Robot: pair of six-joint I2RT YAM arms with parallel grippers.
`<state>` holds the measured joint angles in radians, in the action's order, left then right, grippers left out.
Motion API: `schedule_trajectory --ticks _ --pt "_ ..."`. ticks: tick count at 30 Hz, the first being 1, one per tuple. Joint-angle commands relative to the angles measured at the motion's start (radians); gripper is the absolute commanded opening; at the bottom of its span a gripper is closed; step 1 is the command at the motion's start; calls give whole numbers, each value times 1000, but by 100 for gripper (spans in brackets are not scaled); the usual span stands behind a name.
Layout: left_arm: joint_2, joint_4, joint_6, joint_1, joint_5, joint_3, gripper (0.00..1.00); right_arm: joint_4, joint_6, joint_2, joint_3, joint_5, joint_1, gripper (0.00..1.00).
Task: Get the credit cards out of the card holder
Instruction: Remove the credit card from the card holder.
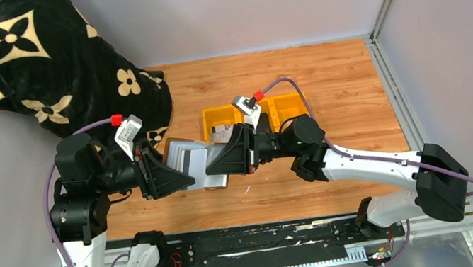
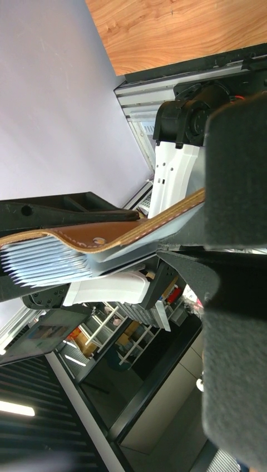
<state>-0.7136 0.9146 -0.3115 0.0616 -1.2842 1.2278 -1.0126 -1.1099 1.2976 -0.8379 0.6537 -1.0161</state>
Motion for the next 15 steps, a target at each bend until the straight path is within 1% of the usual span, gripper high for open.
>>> schedule_trajectory --ticks 1,4,5,7,8,9,11,15 --pt "14 -9 -34 9 -122 52 30 58 42 -34 29 -37 13 0" --pt "18 -9 -33 10 -112 50 31 57 41 -35 19 -37 12 0" --pt "19 -9 -31 9 -107 49 31 57 37 -31 9 -29 11 6" --pt "22 -9 -30 9 -99 43 32 53 27 -19 -14 -18 10 28" --pt "24 -10 -31 9 -97 40 33 45 26 -15 -25 -14 7 35" --pt "24 -8 -31 9 -93 38 33 37 26 -9 -37 -9 5 37" --pt "24 -9 -31 9 -92 38 33 36 26 2 -57 -8 -1 40" --pt "23 -9 -31 9 -91 46 33 35 22 29 -90 -4 -11 40"
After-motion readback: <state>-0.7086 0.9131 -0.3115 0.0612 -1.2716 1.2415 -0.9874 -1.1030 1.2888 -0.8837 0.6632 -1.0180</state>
